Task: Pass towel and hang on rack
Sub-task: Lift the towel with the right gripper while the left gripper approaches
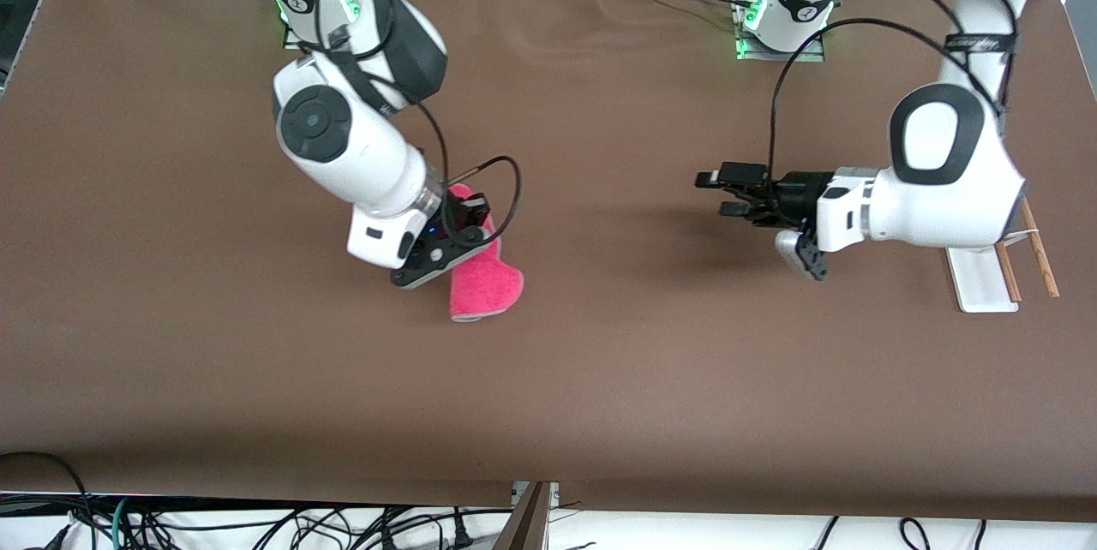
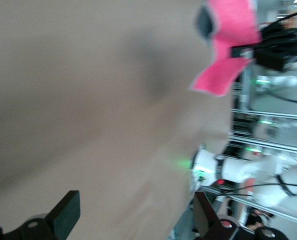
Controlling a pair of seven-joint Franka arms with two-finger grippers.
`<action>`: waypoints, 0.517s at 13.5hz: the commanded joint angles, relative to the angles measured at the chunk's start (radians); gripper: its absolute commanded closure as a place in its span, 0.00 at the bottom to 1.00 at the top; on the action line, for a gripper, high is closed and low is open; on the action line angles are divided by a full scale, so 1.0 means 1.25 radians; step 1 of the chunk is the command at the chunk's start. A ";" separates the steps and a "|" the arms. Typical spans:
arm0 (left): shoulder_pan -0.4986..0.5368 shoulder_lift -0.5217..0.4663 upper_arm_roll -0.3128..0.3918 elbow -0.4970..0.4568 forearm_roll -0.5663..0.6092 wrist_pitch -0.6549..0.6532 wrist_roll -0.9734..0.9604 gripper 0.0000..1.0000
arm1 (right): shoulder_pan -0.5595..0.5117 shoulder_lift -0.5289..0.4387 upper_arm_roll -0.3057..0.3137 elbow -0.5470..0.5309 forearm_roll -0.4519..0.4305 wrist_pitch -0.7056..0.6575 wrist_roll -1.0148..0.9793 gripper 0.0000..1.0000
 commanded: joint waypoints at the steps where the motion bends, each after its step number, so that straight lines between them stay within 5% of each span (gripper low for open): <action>1: -0.033 0.046 0.004 0.023 -0.100 0.044 0.122 0.00 | 0.035 0.012 -0.004 0.019 0.002 0.030 0.044 1.00; 4: -0.051 0.100 0.005 0.031 -0.243 0.098 0.219 0.05 | 0.078 0.017 -0.005 0.018 0.001 0.079 0.088 1.00; 7: -0.045 0.229 0.005 0.169 -0.365 0.111 0.252 0.12 | 0.107 0.023 -0.005 0.018 0.001 0.119 0.135 1.00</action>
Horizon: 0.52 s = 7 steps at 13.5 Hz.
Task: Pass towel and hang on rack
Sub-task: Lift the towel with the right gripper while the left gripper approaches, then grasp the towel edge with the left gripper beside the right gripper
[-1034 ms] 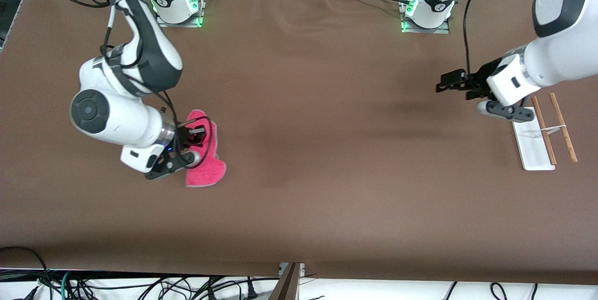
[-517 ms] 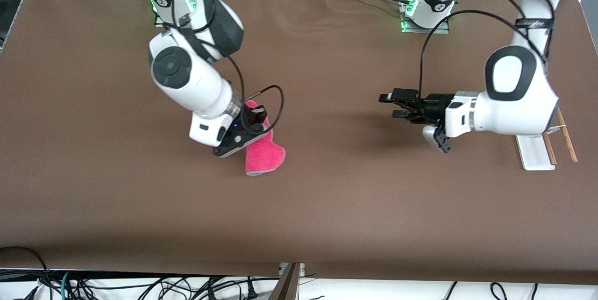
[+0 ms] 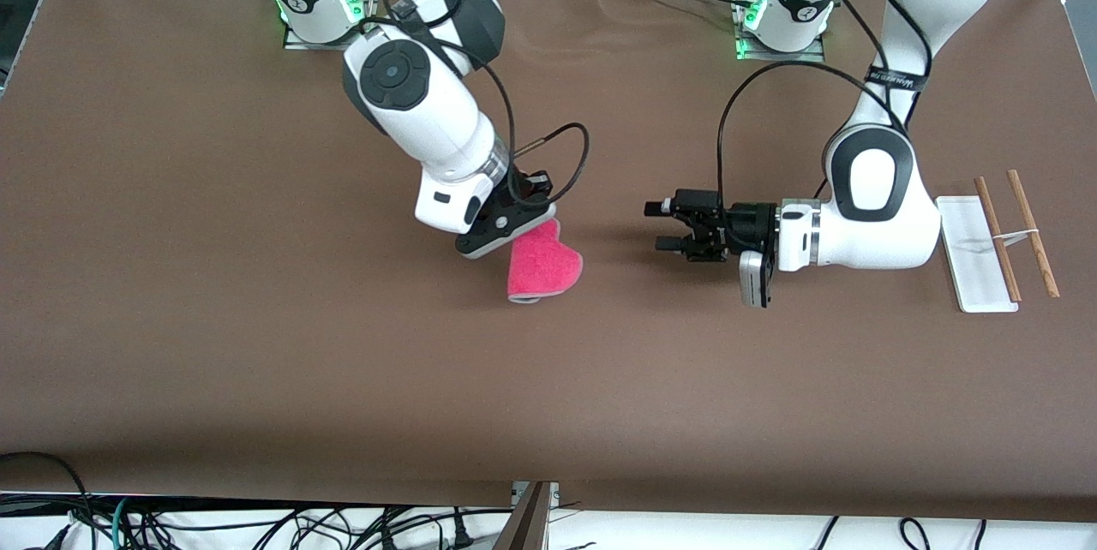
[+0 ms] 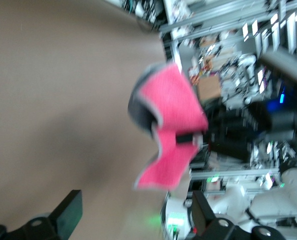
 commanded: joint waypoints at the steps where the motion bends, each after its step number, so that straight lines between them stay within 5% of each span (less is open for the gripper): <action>1: 0.002 0.139 0.003 0.156 -0.104 -0.006 0.023 0.13 | 0.026 0.011 -0.004 0.018 0.000 0.025 0.038 1.00; 7: -0.021 0.165 -0.014 0.155 -0.199 -0.012 0.020 0.27 | 0.032 0.016 -0.004 0.018 -0.005 0.032 0.039 1.00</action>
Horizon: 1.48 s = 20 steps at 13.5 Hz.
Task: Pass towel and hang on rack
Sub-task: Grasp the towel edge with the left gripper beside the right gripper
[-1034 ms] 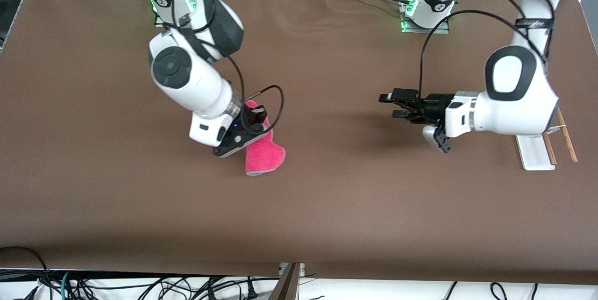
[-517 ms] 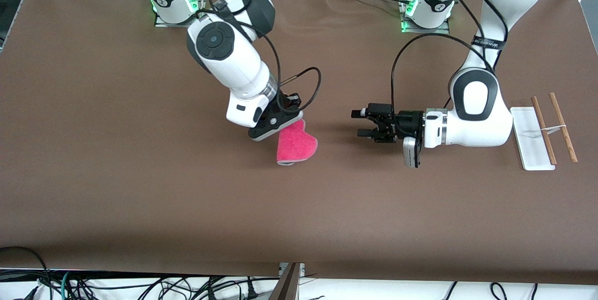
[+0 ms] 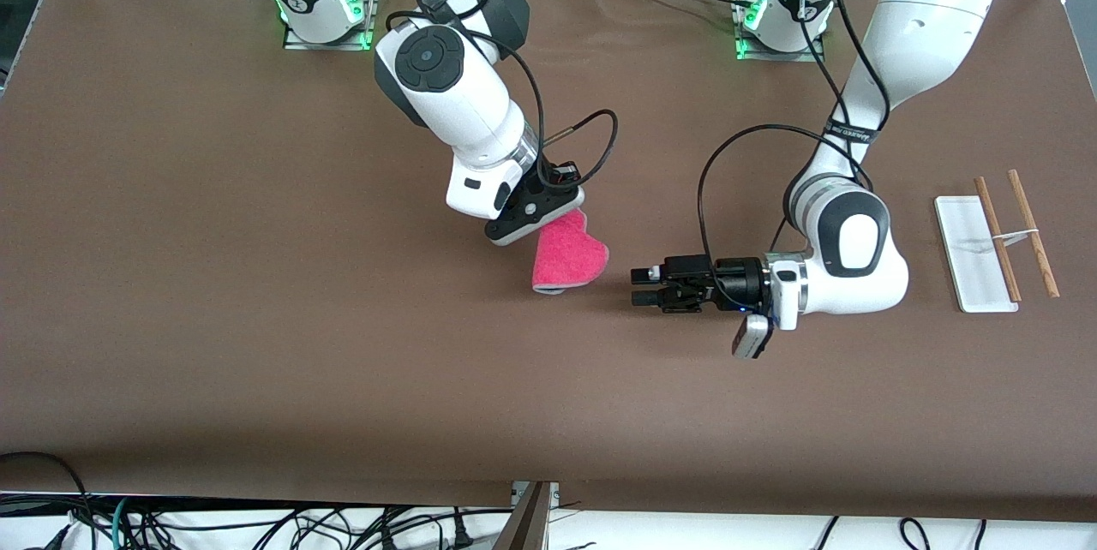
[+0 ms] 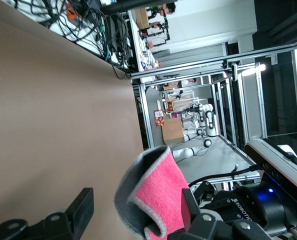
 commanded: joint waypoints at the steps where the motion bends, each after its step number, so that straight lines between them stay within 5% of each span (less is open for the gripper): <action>1: -0.013 0.015 -0.008 0.015 -0.026 -0.008 0.009 0.37 | 0.006 0.007 -0.003 0.018 -0.005 0.002 0.014 1.00; 5: -0.014 0.016 -0.041 0.002 -0.026 -0.010 0.009 0.42 | 0.006 0.008 -0.004 0.018 -0.005 0.001 0.014 1.00; 7: -0.014 0.016 -0.056 -0.006 -0.026 -0.010 0.014 0.51 | 0.006 0.008 -0.003 0.018 -0.005 0.001 0.014 1.00; 12: -0.010 0.015 -0.056 -0.003 -0.026 -0.012 0.017 0.97 | 0.005 0.008 -0.003 0.018 -0.005 0.001 0.014 1.00; 15: -0.005 0.014 -0.056 -0.002 -0.025 -0.013 0.017 1.00 | 0.002 0.007 -0.004 0.018 -0.001 -0.003 0.013 1.00; 16: -0.004 0.014 -0.056 -0.002 -0.025 -0.013 0.017 1.00 | 0.000 0.007 -0.004 0.018 0.001 -0.005 0.013 0.90; 17: -0.004 0.014 -0.056 -0.002 -0.025 -0.013 0.017 1.00 | -0.001 0.007 -0.005 0.018 0.001 -0.005 0.011 0.53; 18: -0.003 0.012 -0.056 -0.002 -0.025 -0.015 0.016 1.00 | -0.003 0.007 -0.005 0.018 -0.002 -0.004 0.010 0.02; 20: 0.000 0.006 -0.056 0.002 -0.014 -0.034 -0.002 1.00 | -0.011 0.006 -0.006 0.018 -0.002 -0.006 0.008 0.00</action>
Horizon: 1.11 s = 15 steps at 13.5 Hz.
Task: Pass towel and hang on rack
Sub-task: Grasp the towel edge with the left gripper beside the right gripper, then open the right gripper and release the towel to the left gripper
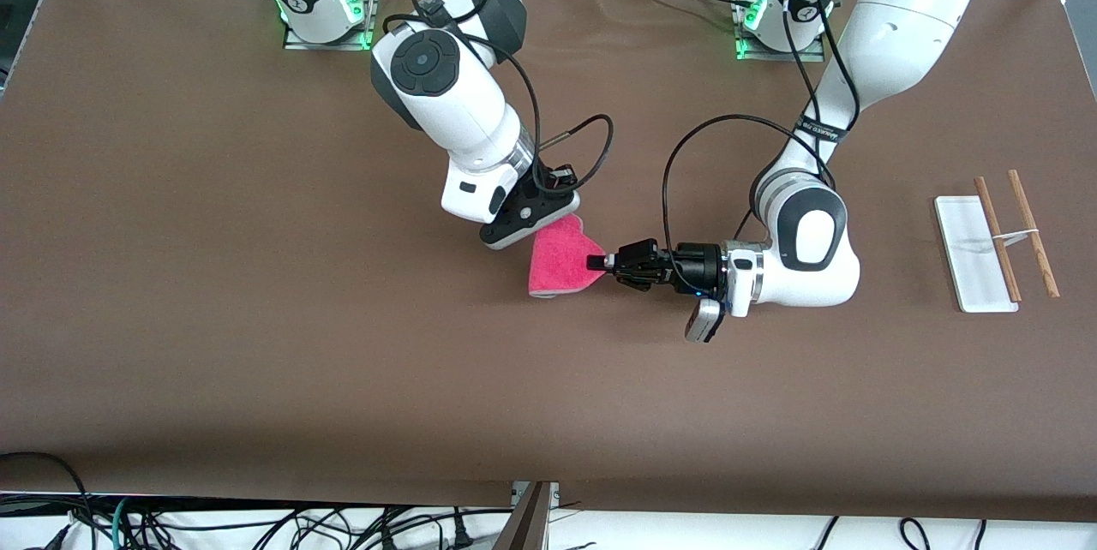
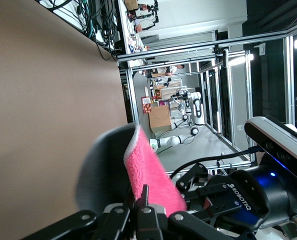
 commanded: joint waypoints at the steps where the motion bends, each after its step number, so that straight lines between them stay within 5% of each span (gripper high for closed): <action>1: 0.005 -0.012 0.003 0.002 -0.009 -0.028 -0.014 1.00 | -0.012 0.005 0.001 0.018 -0.002 -0.008 0.008 0.00; 5: 0.036 -0.067 0.008 0.012 0.173 -0.052 -0.129 1.00 | -0.049 0.000 0.000 0.018 -0.006 -0.013 0.002 0.00; 11: 0.226 -0.088 0.014 0.151 0.563 -0.306 -0.222 1.00 | -0.121 -0.049 -0.104 0.008 -0.011 -0.180 -0.052 0.00; 15: 0.361 -0.136 0.013 0.176 0.787 -0.387 -0.213 1.00 | -0.250 -0.111 -0.107 -0.024 -0.011 -0.289 -0.186 0.00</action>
